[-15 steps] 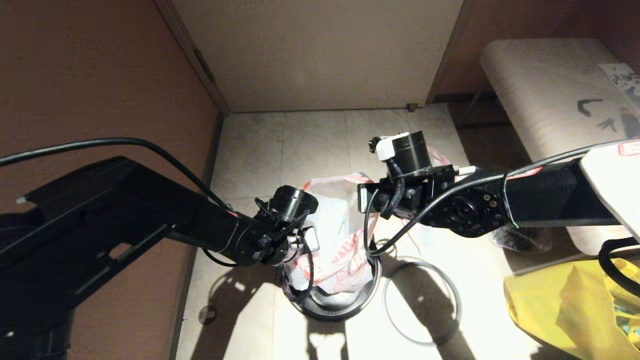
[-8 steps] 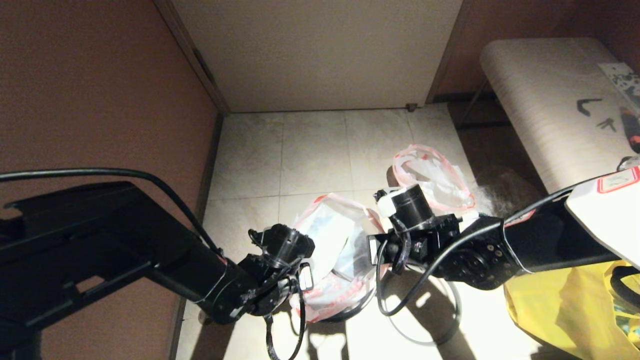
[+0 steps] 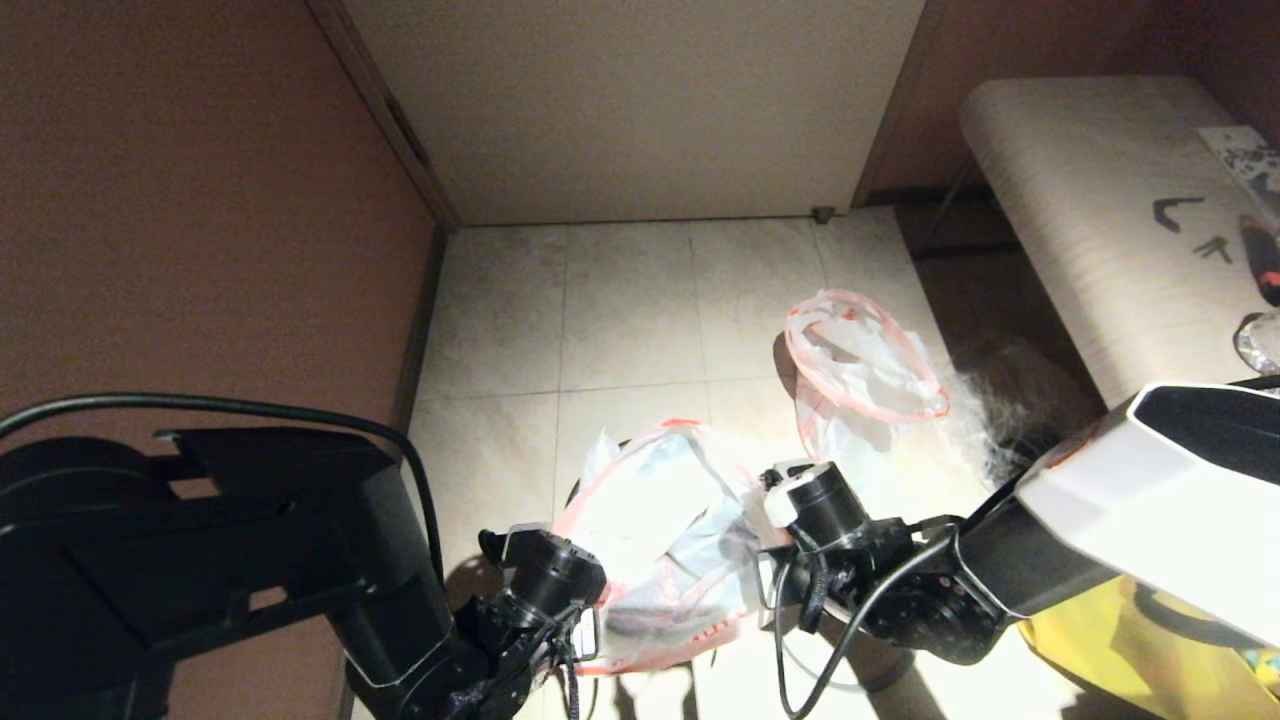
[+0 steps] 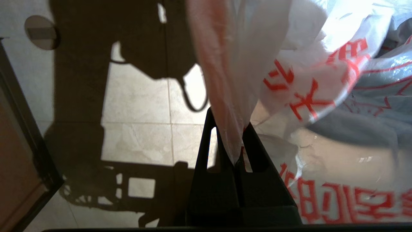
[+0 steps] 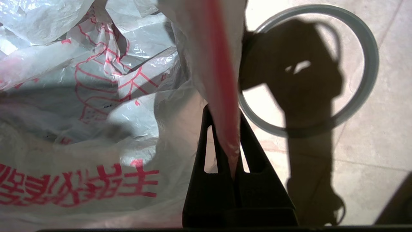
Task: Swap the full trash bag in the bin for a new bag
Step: Put the new garbage bag on the trash can
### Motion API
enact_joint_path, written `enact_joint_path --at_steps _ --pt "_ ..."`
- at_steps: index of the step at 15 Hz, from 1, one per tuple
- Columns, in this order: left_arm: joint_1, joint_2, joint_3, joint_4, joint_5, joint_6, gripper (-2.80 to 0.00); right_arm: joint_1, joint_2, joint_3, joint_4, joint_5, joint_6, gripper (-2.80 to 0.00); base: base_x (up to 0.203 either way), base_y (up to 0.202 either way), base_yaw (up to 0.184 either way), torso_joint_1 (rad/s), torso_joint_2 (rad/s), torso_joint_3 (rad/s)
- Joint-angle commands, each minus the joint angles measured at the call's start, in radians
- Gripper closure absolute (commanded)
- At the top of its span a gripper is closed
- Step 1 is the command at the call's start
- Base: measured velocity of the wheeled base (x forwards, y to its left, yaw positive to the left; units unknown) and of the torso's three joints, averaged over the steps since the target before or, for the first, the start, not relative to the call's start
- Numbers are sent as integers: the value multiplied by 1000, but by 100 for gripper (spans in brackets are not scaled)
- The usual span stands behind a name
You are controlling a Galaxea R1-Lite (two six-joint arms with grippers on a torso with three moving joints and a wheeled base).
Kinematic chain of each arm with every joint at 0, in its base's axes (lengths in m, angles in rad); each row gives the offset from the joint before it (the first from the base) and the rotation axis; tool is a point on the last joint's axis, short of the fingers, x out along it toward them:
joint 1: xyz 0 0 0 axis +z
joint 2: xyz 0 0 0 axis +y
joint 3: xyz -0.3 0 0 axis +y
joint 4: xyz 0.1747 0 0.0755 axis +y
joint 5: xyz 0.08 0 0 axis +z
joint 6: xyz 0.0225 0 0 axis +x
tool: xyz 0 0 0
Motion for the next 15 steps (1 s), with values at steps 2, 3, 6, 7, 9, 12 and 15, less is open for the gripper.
enact_joint_path --at_steps 2,3,6,7,9,12,15 --pt "14 67 -38 -3 3 0 0 -3 138 -38 -58 0 -23 0 0 0 0 0 0 0" --pt "15 68 -48 -3 7 14 0 -1 169 -64 -68 1 -39 0 0 0 0 0 0 0" --pt "56 59 -87 -4 37 30 0 2 239 -196 -75 1 -90 0 0 0 0 0 0 0" --pt "69 47 -96 -7 41 25 0 4 257 -248 -76 1 -98 0 0 0 0 0 0 0" --pt "83 20 -87 -70 82 10 0 16 269 -329 -76 1 -103 0 0 0 0 0 0 0" --pt "108 17 -29 -193 136 14 0 54 279 -443 -74 1 -118 0 0 0 0 0 0 0" --pt "143 43 -28 -255 151 17 0 57 262 -438 -72 -17 -159 0 0 0 0 0 0 0"
